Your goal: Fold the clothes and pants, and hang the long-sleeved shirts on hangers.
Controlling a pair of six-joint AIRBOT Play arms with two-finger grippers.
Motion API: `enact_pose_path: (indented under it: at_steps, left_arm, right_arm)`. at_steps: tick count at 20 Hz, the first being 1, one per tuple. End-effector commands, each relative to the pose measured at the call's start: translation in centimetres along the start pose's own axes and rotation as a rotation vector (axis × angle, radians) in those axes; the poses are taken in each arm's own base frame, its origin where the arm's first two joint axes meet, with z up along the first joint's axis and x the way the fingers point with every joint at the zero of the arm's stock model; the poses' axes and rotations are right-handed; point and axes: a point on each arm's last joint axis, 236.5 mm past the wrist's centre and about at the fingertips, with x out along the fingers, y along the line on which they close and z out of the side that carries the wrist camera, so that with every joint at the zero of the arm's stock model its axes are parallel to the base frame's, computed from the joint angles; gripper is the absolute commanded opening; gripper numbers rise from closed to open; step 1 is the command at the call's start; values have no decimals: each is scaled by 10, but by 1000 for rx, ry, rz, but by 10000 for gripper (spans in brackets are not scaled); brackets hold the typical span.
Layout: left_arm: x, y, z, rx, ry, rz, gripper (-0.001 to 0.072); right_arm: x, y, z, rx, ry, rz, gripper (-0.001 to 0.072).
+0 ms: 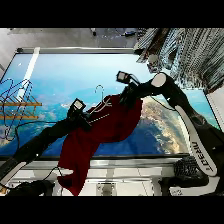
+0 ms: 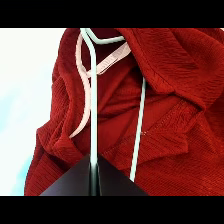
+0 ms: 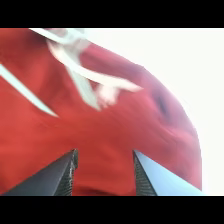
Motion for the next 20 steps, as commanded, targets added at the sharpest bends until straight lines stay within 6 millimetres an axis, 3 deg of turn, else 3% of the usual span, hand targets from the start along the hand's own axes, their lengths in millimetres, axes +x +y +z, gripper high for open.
enact_pose_path:
  at_steps: [1,3,5,8,12,14,16,20]
  left_arm:
    - [0,0,0,1,-1,-1,21]
    - [0,0,0,1,-1,0,21]
    - [0,0,0,1,-1,0,21]
    - [0,0,0,1,-1,0,21]
    - [0,0,0,1,-1,0,21]
    - [0,0,0,1,-1,0,21]
    - [0,0,0,2,-1,0,21]
    - [0,0,0,2,-1,0,21]
  right_arm:
    - [21,-32,-55,36,22,-30,424]
    - [51,-31,-78,77,46,-5,424]
    - [73,-36,-83,95,46,-29,424]
    - [93,-32,-61,39,18,-30,424]
    - [116,-2,-13,-83,-39,37,423]
    - [119,15,5,-92,-83,90,423]
    - [114,31,9,-100,-88,161,424]
    - [84,42,21,-97,-108,265,424]
